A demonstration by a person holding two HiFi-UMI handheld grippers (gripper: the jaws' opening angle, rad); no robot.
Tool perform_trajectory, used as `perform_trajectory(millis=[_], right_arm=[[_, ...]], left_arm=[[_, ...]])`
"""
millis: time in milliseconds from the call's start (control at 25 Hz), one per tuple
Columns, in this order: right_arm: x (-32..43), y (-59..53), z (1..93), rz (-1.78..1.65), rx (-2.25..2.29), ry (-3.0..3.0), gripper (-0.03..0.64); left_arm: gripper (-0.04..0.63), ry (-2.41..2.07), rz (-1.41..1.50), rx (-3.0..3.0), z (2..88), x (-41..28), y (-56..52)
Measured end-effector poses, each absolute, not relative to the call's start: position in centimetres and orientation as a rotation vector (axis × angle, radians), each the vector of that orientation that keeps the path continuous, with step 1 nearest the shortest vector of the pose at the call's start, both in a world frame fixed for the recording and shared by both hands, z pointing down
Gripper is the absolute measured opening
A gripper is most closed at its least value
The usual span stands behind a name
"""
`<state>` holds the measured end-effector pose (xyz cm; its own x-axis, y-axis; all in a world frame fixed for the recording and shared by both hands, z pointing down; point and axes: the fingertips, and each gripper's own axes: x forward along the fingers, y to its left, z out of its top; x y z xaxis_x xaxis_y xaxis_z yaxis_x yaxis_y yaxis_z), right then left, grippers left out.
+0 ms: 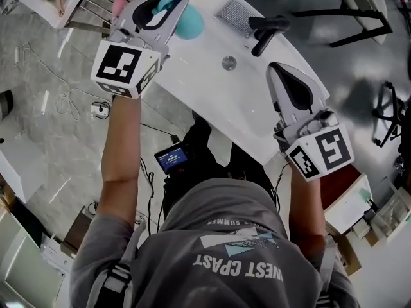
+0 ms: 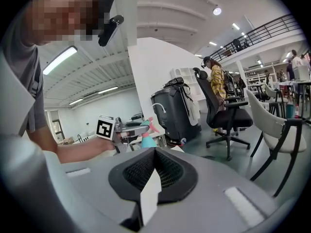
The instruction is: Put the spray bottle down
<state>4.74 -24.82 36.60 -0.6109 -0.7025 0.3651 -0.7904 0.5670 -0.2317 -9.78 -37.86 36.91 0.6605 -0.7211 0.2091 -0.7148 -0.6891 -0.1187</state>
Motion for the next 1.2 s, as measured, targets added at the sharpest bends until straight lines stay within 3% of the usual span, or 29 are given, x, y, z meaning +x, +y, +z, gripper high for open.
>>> perform_trajectory(millis=[1200], right_arm=[[5.4, -25.0, 44.2, 0.717, 1.255, -2.470, 0.000]], left_arm=[[0.094, 1.282, -0.346, -2.810, 43.8, -9.6, -44.0]])
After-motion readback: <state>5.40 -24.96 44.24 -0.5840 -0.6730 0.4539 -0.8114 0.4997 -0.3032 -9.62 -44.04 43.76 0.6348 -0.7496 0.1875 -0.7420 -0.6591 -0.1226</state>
